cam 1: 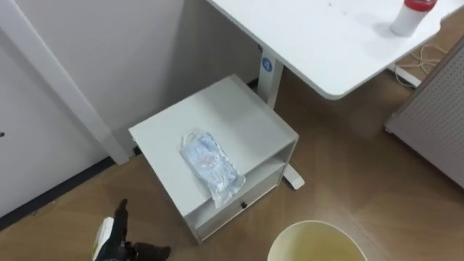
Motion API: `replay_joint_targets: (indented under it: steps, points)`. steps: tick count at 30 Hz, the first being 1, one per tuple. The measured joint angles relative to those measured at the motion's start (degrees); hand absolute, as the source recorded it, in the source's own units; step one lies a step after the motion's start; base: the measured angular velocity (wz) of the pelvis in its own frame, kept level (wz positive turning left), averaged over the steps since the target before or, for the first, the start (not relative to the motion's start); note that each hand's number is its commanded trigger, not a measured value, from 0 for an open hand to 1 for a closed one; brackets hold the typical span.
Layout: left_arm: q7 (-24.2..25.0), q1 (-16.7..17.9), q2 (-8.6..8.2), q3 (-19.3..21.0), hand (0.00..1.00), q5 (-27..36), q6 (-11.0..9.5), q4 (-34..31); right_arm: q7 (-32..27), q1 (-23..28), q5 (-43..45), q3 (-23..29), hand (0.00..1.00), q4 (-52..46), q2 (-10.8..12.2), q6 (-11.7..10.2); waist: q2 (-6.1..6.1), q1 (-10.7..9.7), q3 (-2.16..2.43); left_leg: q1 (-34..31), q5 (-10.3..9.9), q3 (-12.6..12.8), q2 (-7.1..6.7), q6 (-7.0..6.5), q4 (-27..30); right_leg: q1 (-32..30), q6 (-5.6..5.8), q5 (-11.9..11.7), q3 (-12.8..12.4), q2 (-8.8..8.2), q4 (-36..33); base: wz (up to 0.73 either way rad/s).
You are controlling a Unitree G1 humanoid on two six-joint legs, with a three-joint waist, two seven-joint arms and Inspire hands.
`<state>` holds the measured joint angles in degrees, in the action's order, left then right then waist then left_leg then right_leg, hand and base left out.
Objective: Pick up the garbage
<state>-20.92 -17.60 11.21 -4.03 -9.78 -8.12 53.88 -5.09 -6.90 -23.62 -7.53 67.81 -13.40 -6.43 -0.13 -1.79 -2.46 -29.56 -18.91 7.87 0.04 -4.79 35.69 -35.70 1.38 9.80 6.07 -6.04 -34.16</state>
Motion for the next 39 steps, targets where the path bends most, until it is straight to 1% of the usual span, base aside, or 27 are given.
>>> replay_joint_targets:
  steps: [1,2,3,4,6,8,11,14,16,17,20,22,23,28,31,35,39]
  points:
    - [-1.38,-0.78,0.95,-0.55,0.00,0.02,-0.07,0.01,0.03,-0.06,-1.46,-0.08,1.00,-0.62,-0.04,-0.05,0.01,-0.64,-0.11,-1.39,-0.23,-0.04,0.10,-0.03,0.77,-1.33,-0.20,-0.12,-0.03,0.03,-0.57,0.08]
    - [-2.76,-1.53,1.49,-0.72,0.00,0.00,-0.13,0.01,0.13,-0.22,-2.81,-0.07,1.00,-0.64,-0.23,-0.06,0.32,-1.36,-0.55,-2.57,-0.48,-0.34,0.27,-0.08,1.40,-2.00,-0.32,-0.20,0.14,0.13,-0.86,0.06]
    - [-3.57,-1.87,1.73,-0.78,0.00,0.01,-0.23,0.02,0.20,-0.21,-3.41,-0.12,1.00,-0.62,-0.33,-0.05,0.35,-1.67,-0.60,-3.13,-0.60,-0.33,0.27,-0.14,1.61,-2.56,-0.41,-0.28,0.14,0.08,-1.13,0.08]
    - [-5.20,-2.26,2.30,-1.26,0.00,0.01,-0.30,0.02,0.25,-0.21,-4.72,-0.16,1.00,-0.60,-0.54,-0.04,0.55,-2.38,-0.79,-4.09,-0.62,-0.34,0.31,-0.18,2.33,-3.36,-0.46,-0.41,0.12,0.01,-1.60,0.00]
    - [-7.68,-2.49,3.06,-1.91,0.00,-0.06,-0.96,-0.03,0.24,-0.19,-6.06,-0.24,1.00,-0.58,-0.93,-0.10,0.84,-2.97,-0.82,-5.50,-0.62,-0.18,0.51,-0.18,2.96,-4.60,-0.76,-0.97,0.15,0.05,-1.65,-0.08]
    - [-9.93,-3.21,3.53,-1.89,0.00,-0.15,-1.10,-1.17,0.23,-0.24,-6.24,-0.22,1.00,-0.48,-1.40,-0.36,0.91,-3.44,-0.80,-7.35,-0.26,-0.10,0.57,-0.01,3.38,-6.38,-0.96,-1.61,0.11,0.13,-1.49,-0.07]
    - [-13.96,-5.64,4.08,-2.39,0.00,-1.21,-1.99,-1.56,0.20,-0.31,-7.73,-0.27,1.00,-0.17,-1.97,-1.21,0.93,-4.13,-0.80,-9.58,0.26,0.57,1.14,0.01,4.15,-8.76,-1.38,-2.17,0.00,0.37,-1.62,-0.05]
    - [-15.63,-7.09,4.43,-3.06,0.00,-1.20,-3.27,-1.56,0.23,-0.29,-9.37,-0.49,1.00,0.61,-2.56,-1.70,0.92,-4.28,-0.81,-10.41,0.26,1.54,1.31,0.02,4.11,-10.31,-1.59,-2.31,-0.26,0.31,-2.52,-0.16]
    - [-17.45,-9.10,5.54,-3.49,0.00,-1.17,-3.72,-1.45,0.00,-0.27,-10.56,-0.66,1.00,1.37,-3.06,-1.50,1.02,-5.23,-0.89,-11.65,0.28,1.76,1.52,0.12,4.28,-11.61,-1.88,-2.36,-0.06,0.31,-2.86,-0.03]
    - [-18.42,-9.85,6.19,-3.99,0.00,-1.12,-3.76,-1.34,-0.23,-0.29,-11.13,-1.23,1.00,1.53,-3.20,-1.46,1.24,-5.85,-1.02,-12.11,0.22,1.78,1.77,0.22,4.52,-11.93,-2.03,-2.43,0.20,0.42,-2.84,0.00]
    - [-18.99,-11.61,6.47,-4.82,0.00,-1.16,-3.79,-0.74,-0.82,-0.29,-11.88,-2.52,1.00,1.71,-3.63,-1.25,1.62,-6.12,-1.27,-12.72,-0.03,1.96,2.38,0.46,5.05,-12.41,-2.21,-2.54,0.10,0.99,-2.73,-0.08]
    - [-19.01,-12.97,6.46,-5.67,0.00,-1.22,-4.03,0.22,-1.31,-0.41,-11.79,-2.53,1.00,1.70,-3.83,-0.99,1.78,-6.40,-1.71,-12.92,-0.06,2.30,2.58,0.53,5.04,-12.76,-2.34,-2.62,0.00,1.13,-2.74,-0.07]
    - [-19.20,-13.37,6.47,-5.66,0.00,-1.24,-4.03,1.04,-1.30,-0.38,-11.77,-2.53,1.00,1.72,-3.85,-0.98,1.76,-6.62,-1.78,-13.03,-0.08,2.50,2.62,0.57,5.02,-13.07,-2.45,-2.57,-0.04,1.11,-2.87,-0.08]
    - [-20.25,-13.94,6.76,-6.05,0.00,-2.33,-4.02,3.04,-1.19,-0.57,-11.78,-3.25,1.00,1.22,-3.92,0.11,1.62,-7.39,-1.87,-14.11,-0.11,3.15,3.14,0.70,5.06,-14.35,-2.93,-2.85,-0.05,1.43,-2.57,-0.08]
    - [-21.24,-13.94,7.40,-7.59,0.00,-2.41,-4.01,3.69,-1.24,-0.57,-11.78,-4.33,1.00,1.36,-4.05,0.25,1.43,-7.48,-1.99,-14.40,-0.23,3.23,3.35,0.91,5.03,-14.74,-3.00,-2.89,-0.16,1.75,-2.46,-0.06]
    - [-21.36,-14.18,7.97,-7.59,0.00,-2.46,-3.98,4.00,-1.23,-0.63,-11.78,-4.70,1.00,1.31,-4.03,0.25,1.36,-7.69,-2.03,-15.06,-0.28,3.17,3.46,1.01,5.15,-15.49,-3.04,-2.88,-0.25,1.92,-2.62,-0.01]
    - [-21.35,-14.44,9.58,-7.93,0.00,-4.19,-3.96,4.02,-0.94,-0.73,-11.82,-5.31,1.00,1.30,-3.96,0.15,1.04,-8.62,-2.17,-16.70,-0.81,3.04,3.87,1.23,7.17,-16.89,-3.26,-2.39,-0.32,2.15,-4.19,0.00]
